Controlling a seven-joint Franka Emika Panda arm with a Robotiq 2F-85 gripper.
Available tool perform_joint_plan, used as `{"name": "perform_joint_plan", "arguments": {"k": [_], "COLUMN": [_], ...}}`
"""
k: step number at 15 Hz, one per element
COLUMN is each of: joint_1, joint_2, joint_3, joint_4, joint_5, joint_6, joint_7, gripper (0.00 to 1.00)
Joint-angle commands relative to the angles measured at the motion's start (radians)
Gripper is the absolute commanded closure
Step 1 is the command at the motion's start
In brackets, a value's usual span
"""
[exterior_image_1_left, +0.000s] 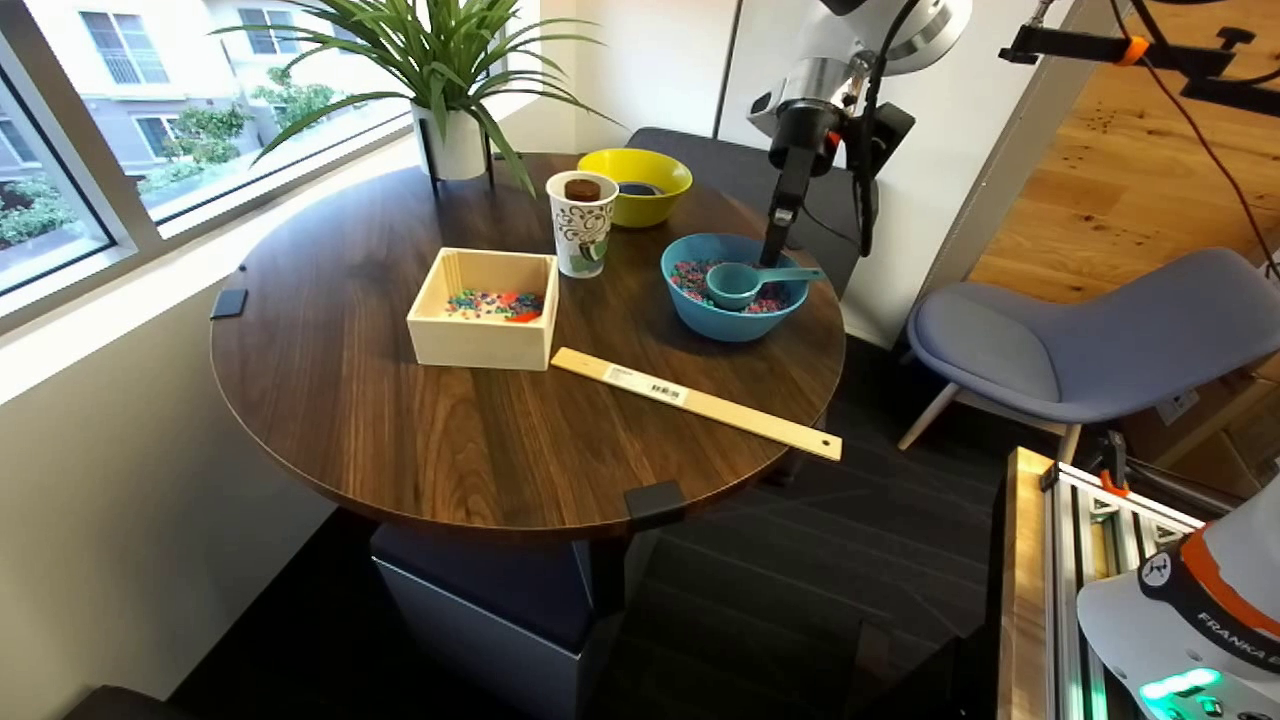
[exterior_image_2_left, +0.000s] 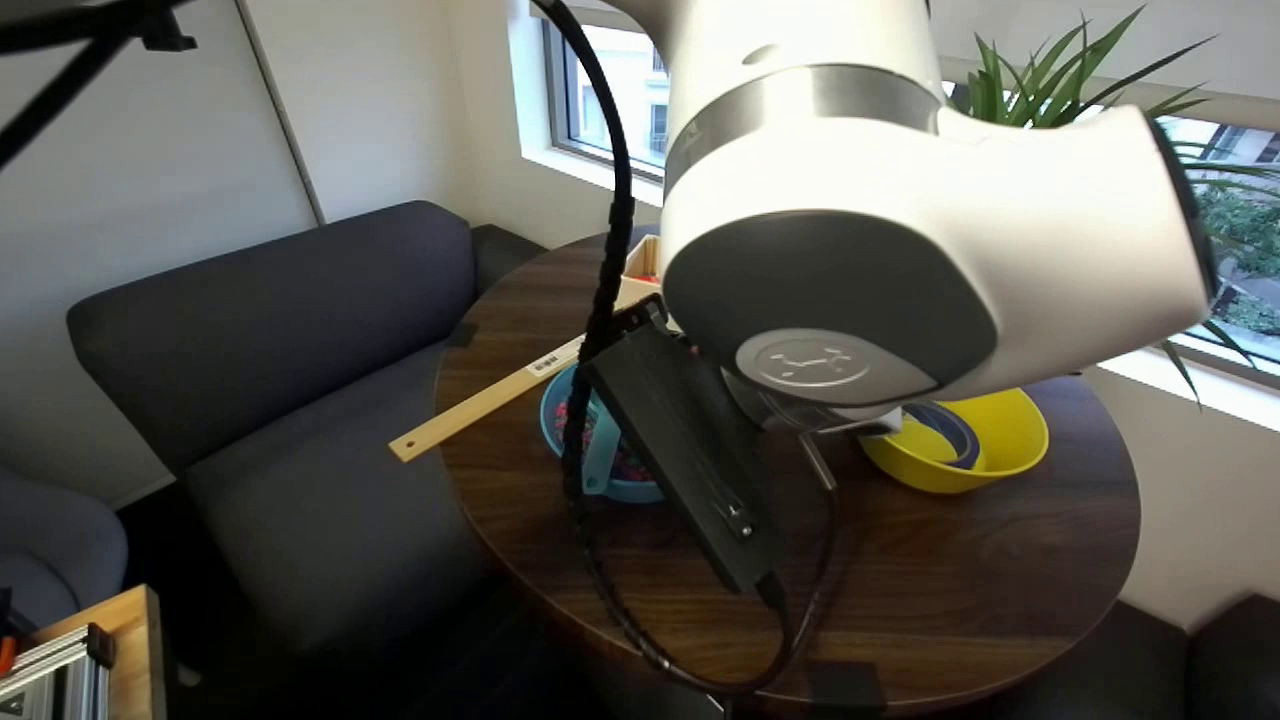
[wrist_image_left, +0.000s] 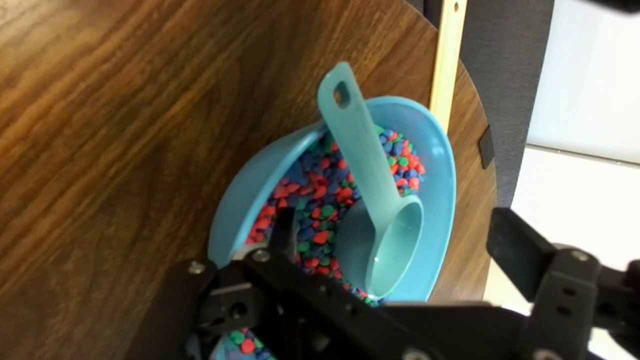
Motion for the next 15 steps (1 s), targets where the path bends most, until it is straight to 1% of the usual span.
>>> {"name": "perform_joint_plan", "arguments": {"k": [1,4,5,6,7,13,14,15], "joint_1": [0.003,0.011,0.013,0.016,0.017,0.020,0.019,0.018], "joint_2": [-0.017,-0.019,-0.017,-0.018,-0.017,-0.010,-0.011,-0.013], "joint_3": [0.016,0.019,0.020,0.020,0.021,0.025,0.025,0.025], "joint_4": [-0.028,-0.033,-0.034,-0.034,-0.035,-0.041,-0.040,-0.036], "joint_5": [-0.031,-0.066,-0.077,-0.086,-0.095,-0.116,-0.117,-0.114], "joint_6": [-0.040,-0.053,-0.049,-0.045,-0.044,-0.037,-0.040,-0.047], "joint_7": [-0.069,-0.086,-0.083,-0.080,-0.080,-0.064,-0.063,-0.061], "gripper": [0.06,0.24,0.27,0.42,0.48,0.95,0.99,0.99]}}
